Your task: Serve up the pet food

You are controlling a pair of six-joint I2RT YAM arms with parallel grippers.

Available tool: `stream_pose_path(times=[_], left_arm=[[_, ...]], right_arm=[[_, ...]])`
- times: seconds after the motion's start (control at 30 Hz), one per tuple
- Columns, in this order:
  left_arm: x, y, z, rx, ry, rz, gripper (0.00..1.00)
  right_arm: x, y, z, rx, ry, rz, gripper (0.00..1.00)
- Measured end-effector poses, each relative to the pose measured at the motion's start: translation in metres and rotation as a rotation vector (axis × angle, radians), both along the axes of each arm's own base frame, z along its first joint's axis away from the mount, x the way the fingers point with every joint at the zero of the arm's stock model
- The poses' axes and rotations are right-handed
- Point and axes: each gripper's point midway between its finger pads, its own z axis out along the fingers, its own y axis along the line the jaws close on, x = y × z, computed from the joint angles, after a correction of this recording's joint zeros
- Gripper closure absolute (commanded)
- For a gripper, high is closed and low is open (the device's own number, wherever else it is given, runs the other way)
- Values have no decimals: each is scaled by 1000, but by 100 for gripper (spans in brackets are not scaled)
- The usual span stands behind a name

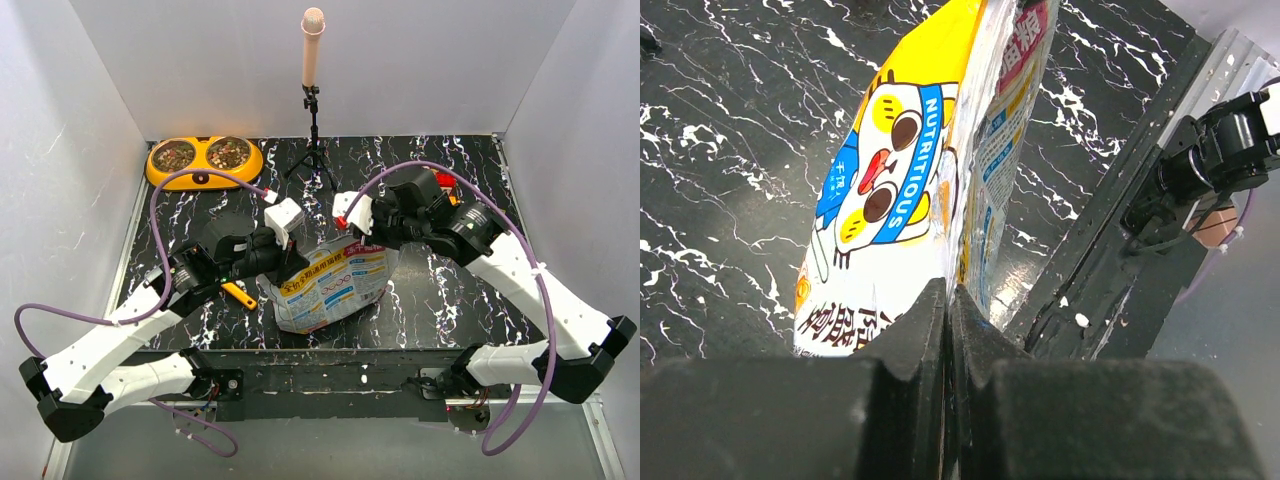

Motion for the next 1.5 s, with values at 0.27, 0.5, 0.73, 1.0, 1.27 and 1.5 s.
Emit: stream_pose_path(times=[0.27,0.5,0.73,1.0,1.27,1.5], left_arm=[[1,0,0,12,11,5,84],[-3,22,4,40,16,77,74],[-11,41,3,64,22,116,100],[-12,44,1,88,14,110,100],[-14,43,2,94,9,86,100],[-13,45,3,85,20,102,100]], right_arm=[[3,-8,2,-21,-41,-18,99],[5,-17,-3,-19,-48,-64,99],[1,-21,-1,-12,-58,-64,99],[-10,-11,4,8,-69,-16,37],[-38,58,13,70,-63,170,30],[-46,104,1,44,-62,279,34]])
